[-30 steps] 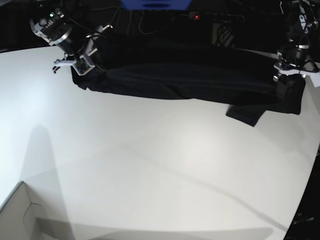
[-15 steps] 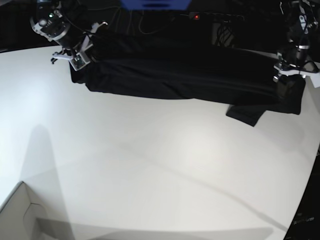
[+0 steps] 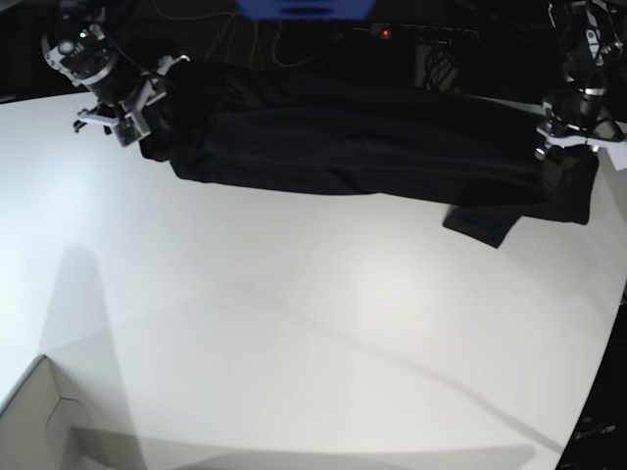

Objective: Layout the t-shirt on the table in an organized manner, then fold the t-shirt properly
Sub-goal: 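Hold the folded shirt with both grippers and lift it off the table, then lower the left gripper to regrasp the shirt end near the sleeve, then hold the folded shirt raised between both grippers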

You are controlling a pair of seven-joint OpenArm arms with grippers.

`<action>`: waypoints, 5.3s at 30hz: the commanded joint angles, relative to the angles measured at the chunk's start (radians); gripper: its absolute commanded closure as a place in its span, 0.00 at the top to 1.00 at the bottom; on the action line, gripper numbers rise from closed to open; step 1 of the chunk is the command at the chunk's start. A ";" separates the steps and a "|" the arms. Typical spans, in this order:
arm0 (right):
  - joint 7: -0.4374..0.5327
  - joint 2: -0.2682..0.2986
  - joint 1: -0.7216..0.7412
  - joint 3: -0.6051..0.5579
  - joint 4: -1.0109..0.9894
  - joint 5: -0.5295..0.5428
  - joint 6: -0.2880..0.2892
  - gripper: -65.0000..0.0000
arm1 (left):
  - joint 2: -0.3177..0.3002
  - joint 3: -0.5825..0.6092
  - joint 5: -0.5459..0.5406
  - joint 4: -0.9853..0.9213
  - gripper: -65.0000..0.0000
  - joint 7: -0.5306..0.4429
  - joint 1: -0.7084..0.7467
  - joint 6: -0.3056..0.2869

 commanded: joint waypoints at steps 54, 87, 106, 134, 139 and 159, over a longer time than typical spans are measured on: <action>0.024 -0.052 0.031 -0.079 0.070 0.019 0.000 0.32 | 0.069 0.167 0.773 -0.419 0.66 0.203 -0.608 -0.001; 0.024 -0.057 0.037 -0.083 0.070 0.019 0.000 0.32 | 0.095 0.000 0.763 -0.234 0.00 0.138 -0.520 -0.010; 0.024 -0.058 0.031 -0.143 0.070 0.019 0.000 0.32 | 0.094 -0.298 0.763 -0.238 0.00 0.147 -0.454 -0.140; 0.024 -0.058 0.028 -0.139 0.047 0.019 0.000 0.32 | 0.068 -0.298 0.707 -0.393 0.00 0.034 -0.490 -0.172; 0.024 -0.058 0.028 -0.140 0.043 0.019 0.000 0.32 | 0.053 -0.295 0.707 -0.425 0.01 0.035 -0.490 -0.174; 0.024 -0.057 0.031 -0.142 0.043 0.019 0.000 0.32 | 0.054 -0.296 0.532 -0.203 0.49 0.037 -0.373 -0.174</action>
